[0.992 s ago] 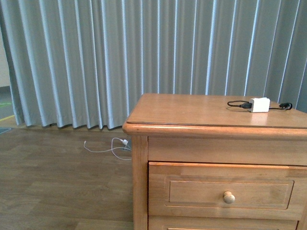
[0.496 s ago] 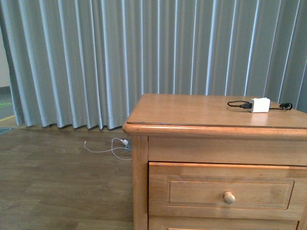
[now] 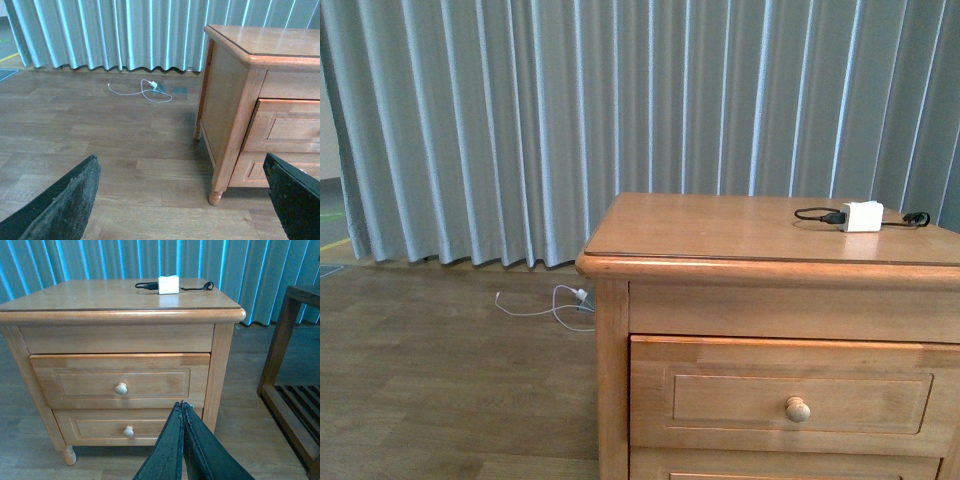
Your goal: Place pink marker in drawer with both arms
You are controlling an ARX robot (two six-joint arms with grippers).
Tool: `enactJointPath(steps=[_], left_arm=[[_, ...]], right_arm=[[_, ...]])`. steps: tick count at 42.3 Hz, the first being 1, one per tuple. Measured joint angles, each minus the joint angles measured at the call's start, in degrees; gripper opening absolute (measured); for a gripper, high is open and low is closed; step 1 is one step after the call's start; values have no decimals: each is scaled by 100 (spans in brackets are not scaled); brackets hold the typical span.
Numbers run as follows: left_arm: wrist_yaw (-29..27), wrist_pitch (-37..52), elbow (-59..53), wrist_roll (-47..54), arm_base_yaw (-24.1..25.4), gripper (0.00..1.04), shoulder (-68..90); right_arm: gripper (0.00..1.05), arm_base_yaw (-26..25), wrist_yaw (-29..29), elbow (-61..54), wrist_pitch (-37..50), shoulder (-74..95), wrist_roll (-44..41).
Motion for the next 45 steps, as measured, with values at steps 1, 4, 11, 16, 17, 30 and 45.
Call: enactJointPath(steps=[1,4,11,16,17,30,45], left_arm=[[0,0,0,2,0,99,0],[0,0,0,0,0,99,0],[0,0,0,2,0,99,0],[0,0,0,2,0,99,0],[0,0,0,2,0,99,0],[0,0,0,2,0,99,0],[0,0,0,2,0,99,0]], right_arm=[[1,0,0,0,-50,-46,0],[1,0,-2,0,-173,-160,0],[1,0,-4,4,-1178,-957,-4],[1,0,-2,4,-1320,-1290,-2],[1,0,-2,4,-1333,-1290,-2],[11,0,-4,4,-1340,-1296,-11],[70,0,-4,4,-1340,-1296,-11]])
